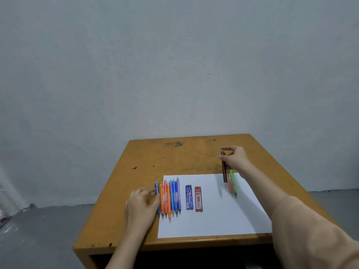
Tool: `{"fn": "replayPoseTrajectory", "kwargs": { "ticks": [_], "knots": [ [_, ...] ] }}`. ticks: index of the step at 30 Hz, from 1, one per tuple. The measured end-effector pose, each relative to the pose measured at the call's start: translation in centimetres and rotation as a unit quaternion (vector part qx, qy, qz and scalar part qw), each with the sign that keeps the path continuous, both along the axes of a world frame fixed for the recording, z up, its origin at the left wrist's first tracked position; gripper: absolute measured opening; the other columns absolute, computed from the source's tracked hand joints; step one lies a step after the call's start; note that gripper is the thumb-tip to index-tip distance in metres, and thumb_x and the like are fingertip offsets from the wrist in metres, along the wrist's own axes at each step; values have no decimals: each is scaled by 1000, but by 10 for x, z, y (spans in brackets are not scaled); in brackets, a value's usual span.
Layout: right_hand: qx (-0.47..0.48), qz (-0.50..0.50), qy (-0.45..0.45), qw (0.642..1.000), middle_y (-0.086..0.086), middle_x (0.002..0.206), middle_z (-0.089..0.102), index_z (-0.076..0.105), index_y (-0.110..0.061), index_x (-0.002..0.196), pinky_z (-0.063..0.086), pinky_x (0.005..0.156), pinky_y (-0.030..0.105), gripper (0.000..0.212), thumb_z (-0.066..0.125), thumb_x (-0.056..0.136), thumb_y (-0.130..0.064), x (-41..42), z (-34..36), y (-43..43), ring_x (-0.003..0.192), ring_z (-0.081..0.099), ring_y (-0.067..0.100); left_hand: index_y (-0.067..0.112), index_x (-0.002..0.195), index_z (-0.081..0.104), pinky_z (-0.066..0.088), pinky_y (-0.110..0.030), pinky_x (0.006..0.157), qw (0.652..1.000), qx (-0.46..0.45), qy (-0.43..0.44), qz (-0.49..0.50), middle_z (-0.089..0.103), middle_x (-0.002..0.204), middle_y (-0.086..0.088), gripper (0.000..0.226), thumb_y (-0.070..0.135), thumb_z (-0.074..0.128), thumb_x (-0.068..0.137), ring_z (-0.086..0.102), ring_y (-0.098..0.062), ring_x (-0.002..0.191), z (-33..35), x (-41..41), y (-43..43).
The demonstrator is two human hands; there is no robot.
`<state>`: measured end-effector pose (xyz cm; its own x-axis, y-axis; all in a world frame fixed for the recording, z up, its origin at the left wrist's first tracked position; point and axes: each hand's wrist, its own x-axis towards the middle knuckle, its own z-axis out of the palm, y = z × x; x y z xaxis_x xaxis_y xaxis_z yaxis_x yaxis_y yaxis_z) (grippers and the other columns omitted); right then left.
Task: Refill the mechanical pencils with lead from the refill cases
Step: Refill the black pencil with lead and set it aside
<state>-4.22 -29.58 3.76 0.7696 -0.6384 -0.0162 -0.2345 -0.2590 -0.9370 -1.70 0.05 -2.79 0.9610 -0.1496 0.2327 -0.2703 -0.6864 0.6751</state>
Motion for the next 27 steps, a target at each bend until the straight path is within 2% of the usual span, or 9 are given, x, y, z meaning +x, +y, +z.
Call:
{"fn": "replayPoseTrajectory", "kwargs": {
  "ticks": [4,13,17,22,25,27],
  "knots": [
    [-1,-21,69,997,9,80,59,60,-13,111,50,51,29,29,65,86,-1,2,-13,-22,66,58,23,24,127,58,31,-35,105,998,62,13,9,55,130,6,45,47,58,88,41,-10,126,-10,7,4],
    [-28,-54,188,980,12,82,58,61,-8,105,47,47,30,19,62,87,-2,3,-38,-49,66,54,24,26,140,44,21,-39,113,991,129,14,8,42,145,7,53,52,42,94,29,-13,137,-25,16,2],
    [-66,-54,204,975,16,92,61,64,-8,105,54,62,36,19,62,87,-4,5,-47,-48,78,59,30,26,142,42,19,-40,115,990,140,26,24,38,149,6,53,52,39,95,26,-14,140,-27,18,3],
    [-94,-62,199,973,14,93,62,66,-7,104,55,68,36,19,62,86,-4,5,-51,-45,82,61,31,28,143,39,18,-40,115,985,169,28,21,33,151,5,52,50,38,96,23,-15,140,-25,19,2],
    [-97,-68,191,974,14,97,65,69,-4,102,58,75,41,18,62,85,-3,6,-52,-44,88,64,33,28,143,38,17,-40,115,984,174,28,20,32,151,6,51,49,38,97,22,-15,141,-24,17,2],
    [-99,-68,187,975,14,92,64,69,-2,97,58,76,44,15,60,86,-2,5,-54,-43,87,65,34,28,143,38,17,-39,115,984,178,26,19,32,151,6,51,49,38,97,22,-14,141,-23,16,2]
  ]
}}
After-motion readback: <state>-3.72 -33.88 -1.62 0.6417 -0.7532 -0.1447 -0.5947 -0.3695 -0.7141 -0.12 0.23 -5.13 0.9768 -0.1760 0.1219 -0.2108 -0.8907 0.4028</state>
